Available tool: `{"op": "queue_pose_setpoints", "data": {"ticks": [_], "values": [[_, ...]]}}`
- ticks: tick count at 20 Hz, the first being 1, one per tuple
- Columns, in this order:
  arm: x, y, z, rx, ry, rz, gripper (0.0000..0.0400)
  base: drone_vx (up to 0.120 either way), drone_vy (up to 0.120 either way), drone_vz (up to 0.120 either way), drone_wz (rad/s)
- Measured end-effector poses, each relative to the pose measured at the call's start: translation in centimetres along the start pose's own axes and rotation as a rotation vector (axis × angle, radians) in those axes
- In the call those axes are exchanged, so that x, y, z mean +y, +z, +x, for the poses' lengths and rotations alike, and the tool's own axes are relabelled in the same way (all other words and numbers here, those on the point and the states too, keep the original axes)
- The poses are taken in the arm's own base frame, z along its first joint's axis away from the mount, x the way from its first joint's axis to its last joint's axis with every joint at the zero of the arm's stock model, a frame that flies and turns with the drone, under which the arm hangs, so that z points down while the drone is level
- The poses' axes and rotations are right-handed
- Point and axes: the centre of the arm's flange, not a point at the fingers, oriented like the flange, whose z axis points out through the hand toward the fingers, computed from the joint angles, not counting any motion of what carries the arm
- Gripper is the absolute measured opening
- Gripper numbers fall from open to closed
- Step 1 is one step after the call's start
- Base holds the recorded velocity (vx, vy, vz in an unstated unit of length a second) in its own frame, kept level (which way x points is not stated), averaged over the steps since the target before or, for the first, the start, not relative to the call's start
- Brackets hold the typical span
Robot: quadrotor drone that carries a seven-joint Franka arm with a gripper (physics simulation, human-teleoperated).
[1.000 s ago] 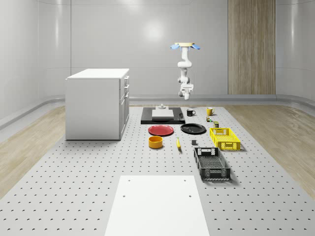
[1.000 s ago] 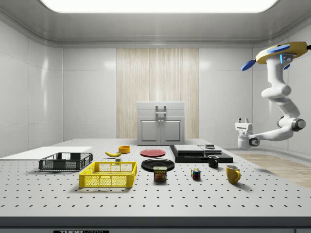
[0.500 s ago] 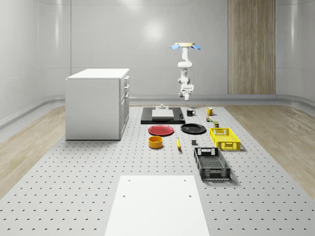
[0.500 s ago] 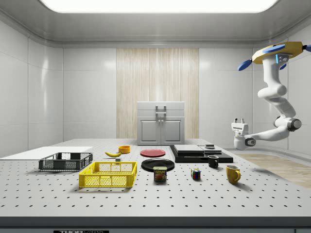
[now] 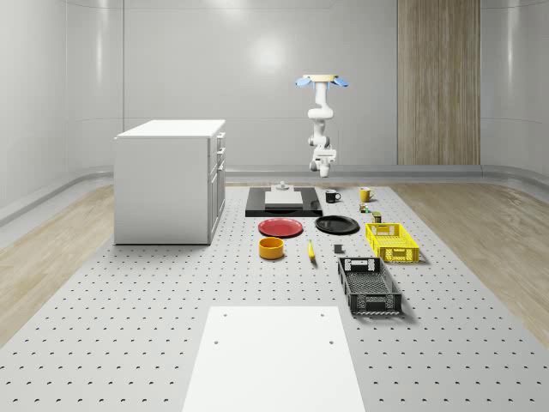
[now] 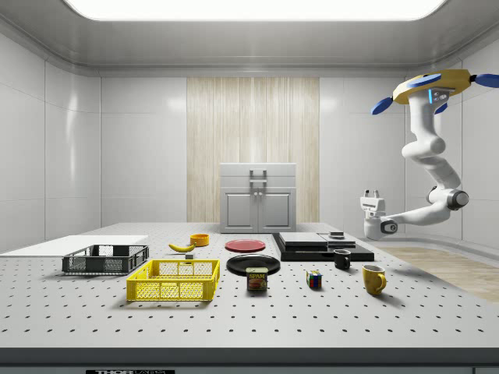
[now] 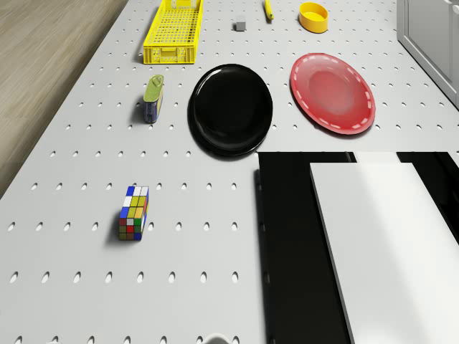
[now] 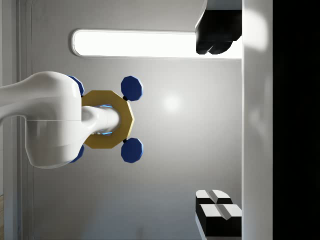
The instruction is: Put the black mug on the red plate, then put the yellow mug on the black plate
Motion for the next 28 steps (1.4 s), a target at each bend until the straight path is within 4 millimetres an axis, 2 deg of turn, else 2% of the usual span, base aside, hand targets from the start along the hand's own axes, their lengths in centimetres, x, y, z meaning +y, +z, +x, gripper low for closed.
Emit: {"op": "queue_pose_setpoints", "data": {"ticks": [16, 19, 24, 28], "values": [[-0.5, 0.0, -0.7, 0.070, -0.001, -0.053, 0.0400, 0.120, 0.000, 0.000, 0.000], [-0.9, 0.1, -1.1, 0.115, -0.002, -0.094, 0.0400, 0.027, 0.000, 0.000, 0.000], [-2.3, 0.6, -2.5, 0.260, -0.004, -0.235, 0.0400, 0.000, 0.000, -0.024, 0.000], [-4.2, 2.2, -4.5, 0.491, -0.009, -0.464, 0.0400, 0.000, 0.000, -0.090, 0.000]]}}
